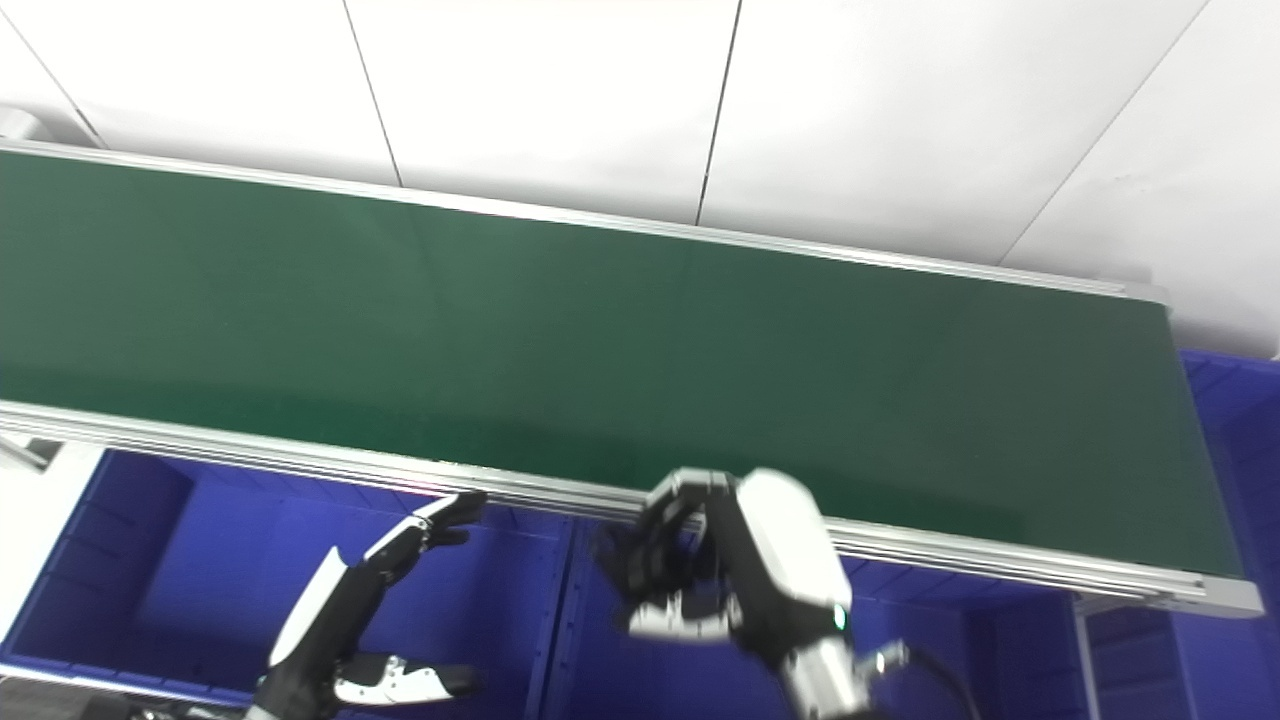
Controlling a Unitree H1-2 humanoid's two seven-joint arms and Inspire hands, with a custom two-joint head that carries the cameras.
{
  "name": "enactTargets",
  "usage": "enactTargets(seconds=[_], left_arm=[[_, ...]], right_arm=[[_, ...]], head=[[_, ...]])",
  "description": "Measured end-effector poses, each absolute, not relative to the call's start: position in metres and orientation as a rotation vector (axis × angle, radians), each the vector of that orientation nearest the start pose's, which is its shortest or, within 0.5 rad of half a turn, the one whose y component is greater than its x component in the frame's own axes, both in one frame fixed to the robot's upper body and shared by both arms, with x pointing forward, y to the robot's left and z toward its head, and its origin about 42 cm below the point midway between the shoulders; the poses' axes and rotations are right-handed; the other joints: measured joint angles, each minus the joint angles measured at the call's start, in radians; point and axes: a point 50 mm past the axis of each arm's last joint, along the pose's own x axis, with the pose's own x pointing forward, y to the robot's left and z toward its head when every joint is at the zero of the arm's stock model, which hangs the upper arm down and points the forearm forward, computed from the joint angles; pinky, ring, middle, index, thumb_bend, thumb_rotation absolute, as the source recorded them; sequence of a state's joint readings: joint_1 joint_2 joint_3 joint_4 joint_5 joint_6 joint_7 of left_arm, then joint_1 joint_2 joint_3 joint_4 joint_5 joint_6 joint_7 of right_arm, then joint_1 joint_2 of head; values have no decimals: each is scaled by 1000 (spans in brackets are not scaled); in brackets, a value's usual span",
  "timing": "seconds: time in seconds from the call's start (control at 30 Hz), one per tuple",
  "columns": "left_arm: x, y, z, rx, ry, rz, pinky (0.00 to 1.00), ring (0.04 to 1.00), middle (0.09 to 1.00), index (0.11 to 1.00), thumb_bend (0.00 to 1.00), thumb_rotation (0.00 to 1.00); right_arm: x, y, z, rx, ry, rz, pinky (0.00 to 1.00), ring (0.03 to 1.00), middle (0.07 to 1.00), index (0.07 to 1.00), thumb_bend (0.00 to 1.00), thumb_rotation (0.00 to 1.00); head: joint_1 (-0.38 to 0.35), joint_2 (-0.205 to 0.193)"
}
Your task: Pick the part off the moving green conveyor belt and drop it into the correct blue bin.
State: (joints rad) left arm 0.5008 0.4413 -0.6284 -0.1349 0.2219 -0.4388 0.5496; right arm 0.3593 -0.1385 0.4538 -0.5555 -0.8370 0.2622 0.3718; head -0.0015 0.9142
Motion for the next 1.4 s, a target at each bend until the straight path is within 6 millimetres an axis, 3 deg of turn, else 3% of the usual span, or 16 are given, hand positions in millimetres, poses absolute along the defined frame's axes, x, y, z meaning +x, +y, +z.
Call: enactTargets(seconds=[0.27,0.4,0.63,0.67,0.7,0.8,0.83,0.93,1.03,1.17,1.27,1.4], left_arm=[[62,225,62,234,-49,-187,765,842,876,845,788,518],[67,225,63,236,-55,-172,783,851,872,840,810,549],[63,222,62,228,-41,-166,742,824,865,835,785,536],[63,221,62,225,-41,-167,742,824,865,834,784,531],[63,220,62,224,-42,-169,741,824,865,834,784,531],[64,220,62,222,-43,-167,729,817,864,835,785,533],[65,220,62,223,-43,-167,719,812,865,836,780,530],[65,221,62,226,-42,-176,720,810,863,836,780,530],[65,221,60,224,-36,-181,732,817,864,836,789,526],[65,221,59,227,-33,-184,740,822,865,837,785,527],[65,221,59,229,-33,-184,746,827,866,838,785,521],[65,221,59,227,-32,-191,745,823,865,838,784,511]], right_arm=[[121,-150,104,-825,197,507,156,231,470,489,526,0],[122,-149,90,-853,237,519,154,230,470,489,525,0],[131,-149,67,-963,344,540,255,338,479,493,523,0],[133,-148,64,-978,372,557,402,482,486,620,533,0],[135,-146,63,-994,405,581,568,647,672,731,559,156],[139,-142,62,-1030,480,647,818,889,897,890,616,456],[139,-141,62,-1038,494,659,910,954,948,935,625,553],[140,-143,63,-1044,518,662,980,991,989,978,648,652],[138,-144,68,-1053,506,629,999,1000,1000,999,690,717],[131,-146,75,-1022,475,544,1000,1000,1000,1000,711,727],[123,-149,81,-930,434,490,1000,1000,1000,1000,719,653],[109,-153,96,-706,331,438,881,989,1000,1000,782,626]], head=[[-6,12],[-6,11],[-18,12],[-17,14],[-18,14],[-23,14],[-26,14],[-25,12],[-20,8],[-18,6],[-11,-1],[0,-8]])
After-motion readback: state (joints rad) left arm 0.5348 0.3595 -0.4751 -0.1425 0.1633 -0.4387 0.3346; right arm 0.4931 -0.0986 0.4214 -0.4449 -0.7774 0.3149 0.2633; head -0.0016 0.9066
